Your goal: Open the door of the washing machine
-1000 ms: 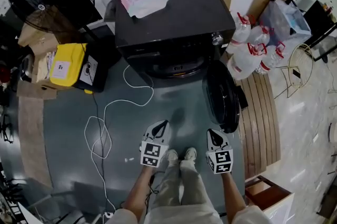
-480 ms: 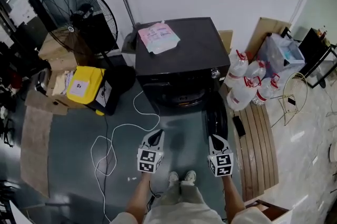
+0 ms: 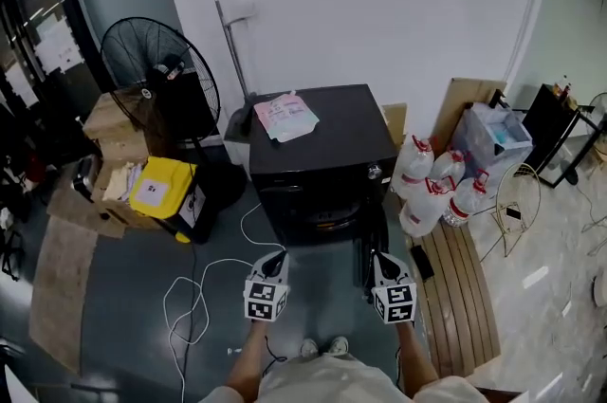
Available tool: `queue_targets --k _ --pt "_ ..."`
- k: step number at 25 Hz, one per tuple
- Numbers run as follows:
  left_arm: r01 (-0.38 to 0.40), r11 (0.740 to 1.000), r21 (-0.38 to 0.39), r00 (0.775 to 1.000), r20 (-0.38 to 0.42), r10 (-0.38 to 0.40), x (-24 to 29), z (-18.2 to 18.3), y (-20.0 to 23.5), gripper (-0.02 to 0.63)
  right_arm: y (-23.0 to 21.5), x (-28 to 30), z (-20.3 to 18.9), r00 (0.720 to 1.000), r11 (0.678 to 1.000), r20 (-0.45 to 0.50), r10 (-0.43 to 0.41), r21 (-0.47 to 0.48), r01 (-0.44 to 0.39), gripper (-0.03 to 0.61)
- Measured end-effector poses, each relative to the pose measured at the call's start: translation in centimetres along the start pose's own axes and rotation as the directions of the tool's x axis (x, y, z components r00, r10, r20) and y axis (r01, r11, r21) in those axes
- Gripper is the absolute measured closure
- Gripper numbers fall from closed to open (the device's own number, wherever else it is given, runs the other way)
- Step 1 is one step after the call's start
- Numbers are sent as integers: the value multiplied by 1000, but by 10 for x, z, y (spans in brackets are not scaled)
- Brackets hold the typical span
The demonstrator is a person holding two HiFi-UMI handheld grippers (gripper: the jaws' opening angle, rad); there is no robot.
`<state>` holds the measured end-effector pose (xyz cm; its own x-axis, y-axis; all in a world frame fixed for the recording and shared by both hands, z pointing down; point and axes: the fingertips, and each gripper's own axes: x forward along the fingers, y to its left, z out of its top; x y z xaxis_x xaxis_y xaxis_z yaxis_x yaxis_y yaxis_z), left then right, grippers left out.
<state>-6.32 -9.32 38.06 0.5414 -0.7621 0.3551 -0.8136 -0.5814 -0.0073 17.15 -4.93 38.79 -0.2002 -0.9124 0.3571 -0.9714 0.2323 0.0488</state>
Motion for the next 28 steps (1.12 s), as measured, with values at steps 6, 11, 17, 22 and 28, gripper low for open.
queue_targets --k 6,11,17,22,28 --pt "-22 1000 -1 1000 19 22 -20 11 -4 606 -6 -21 5 1000 1000 15 -19 9 19 580" --pt "-38 999 -18 999 30 38 -32 8 -2 606 -3 -30 5 1000 1000 22 -21 3 20 580" --pt "-48 998 -31 998 33 49 -35 10 -3 606 -6 -34 6 999 1000 24 -24 5 24 580" --pt "-52 998 -37 998 29 53 -32 10 -8 606 -9 -34 2 1000 1000 13 -17 4 17 580" --pt "-55 998 -36 998 32 56 -29 11 -3 606 -4 -28 0 1000 1000 12 -13 7 12 580"
